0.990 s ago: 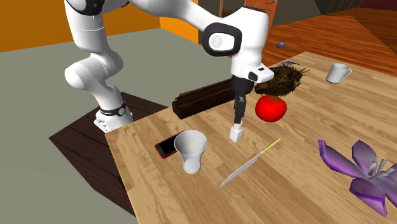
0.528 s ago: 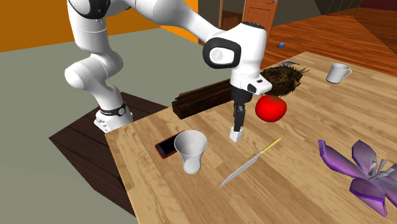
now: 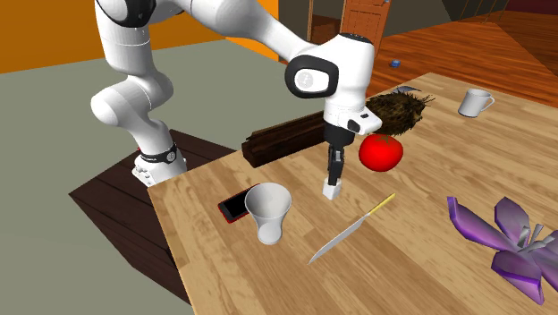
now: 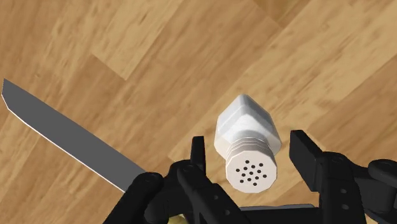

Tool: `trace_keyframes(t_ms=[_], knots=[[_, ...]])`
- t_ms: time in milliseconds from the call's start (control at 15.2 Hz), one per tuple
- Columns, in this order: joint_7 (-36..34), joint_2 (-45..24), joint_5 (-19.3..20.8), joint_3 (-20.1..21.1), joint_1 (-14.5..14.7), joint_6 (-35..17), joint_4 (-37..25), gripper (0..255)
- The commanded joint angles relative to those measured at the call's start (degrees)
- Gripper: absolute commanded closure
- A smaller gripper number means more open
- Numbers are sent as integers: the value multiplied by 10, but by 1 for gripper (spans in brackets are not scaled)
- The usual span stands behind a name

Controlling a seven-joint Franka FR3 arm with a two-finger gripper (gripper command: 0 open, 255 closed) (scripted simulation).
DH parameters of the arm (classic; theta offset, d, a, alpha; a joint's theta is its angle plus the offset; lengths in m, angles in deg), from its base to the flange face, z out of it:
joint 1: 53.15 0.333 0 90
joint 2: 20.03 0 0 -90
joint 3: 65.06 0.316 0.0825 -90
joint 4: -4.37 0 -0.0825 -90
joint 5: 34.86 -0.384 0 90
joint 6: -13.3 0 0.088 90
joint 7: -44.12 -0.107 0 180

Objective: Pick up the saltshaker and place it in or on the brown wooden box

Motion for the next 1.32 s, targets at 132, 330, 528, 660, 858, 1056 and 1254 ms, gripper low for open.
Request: trace_keyframes(t_ms=[132, 330, 528, 660, 858, 1056, 1254], knots=[[0, 0, 0, 0, 0, 0, 0, 255], [0, 0, 0, 0, 0, 0, -1, 255], [0, 0, 0, 0, 0, 0, 0, 255], [2, 7, -2, 1, 0, 13, -7, 255], [6, 16, -5, 2, -1, 33, -18, 255], [9, 24, -7, 2, -1, 53, -30, 255], [12, 31, -10, 3, -1, 73, -44, 255]])
